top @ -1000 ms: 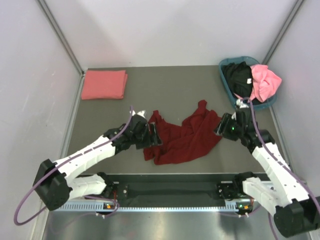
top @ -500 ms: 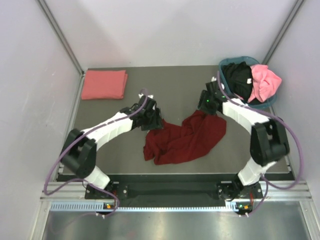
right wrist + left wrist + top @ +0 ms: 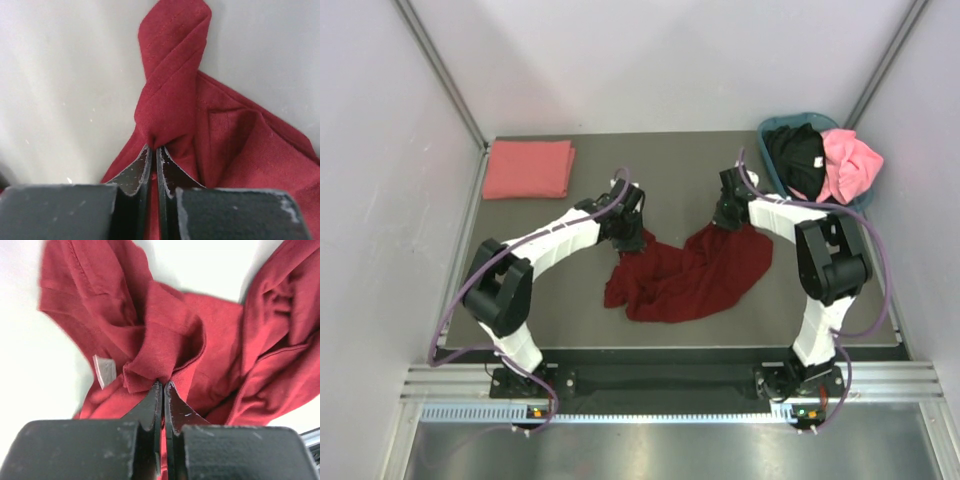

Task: Fold and stack the t-shirts
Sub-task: Flatten the tshirt out

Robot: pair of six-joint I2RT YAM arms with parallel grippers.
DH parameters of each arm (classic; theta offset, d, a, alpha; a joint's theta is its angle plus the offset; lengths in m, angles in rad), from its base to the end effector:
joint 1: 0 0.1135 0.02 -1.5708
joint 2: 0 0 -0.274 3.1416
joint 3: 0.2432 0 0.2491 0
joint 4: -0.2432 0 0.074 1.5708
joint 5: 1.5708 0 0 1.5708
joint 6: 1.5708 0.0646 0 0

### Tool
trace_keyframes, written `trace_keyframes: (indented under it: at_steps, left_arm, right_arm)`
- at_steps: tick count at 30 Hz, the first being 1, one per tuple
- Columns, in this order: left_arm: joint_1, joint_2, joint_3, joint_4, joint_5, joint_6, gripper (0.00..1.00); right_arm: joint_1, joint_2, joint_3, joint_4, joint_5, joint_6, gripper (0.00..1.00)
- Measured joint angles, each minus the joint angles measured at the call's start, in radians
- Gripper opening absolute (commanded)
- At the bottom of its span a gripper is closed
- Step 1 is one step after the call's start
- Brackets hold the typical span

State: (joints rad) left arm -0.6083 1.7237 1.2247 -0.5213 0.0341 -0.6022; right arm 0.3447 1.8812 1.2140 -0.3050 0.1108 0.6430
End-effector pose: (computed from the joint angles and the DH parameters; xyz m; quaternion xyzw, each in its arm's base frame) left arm 0.3066 -0.2162 0.2032 0.0076 0.9622 -0.1681 0.2141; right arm 0.3870 0.1313 0.1577 0.1579 0.9411 0.0930 0.2843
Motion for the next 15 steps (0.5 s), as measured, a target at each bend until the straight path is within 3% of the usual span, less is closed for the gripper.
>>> trace_keyframes:
  at_steps: [7, 15]
  left_arm:
    - [0.013, -0.107, 0.137, -0.122, -0.122, 0.011, 0.00]
    - [0.092, -0.261, 0.193, -0.159, -0.168, 0.021, 0.00]
  right_arm:
    - [-0.006, -0.085, 0.075, -0.029, 0.064, -0.078, 0.00]
    - [-0.008, -0.374, 0.105, -0.058, 0.104, -0.178, 0.00]
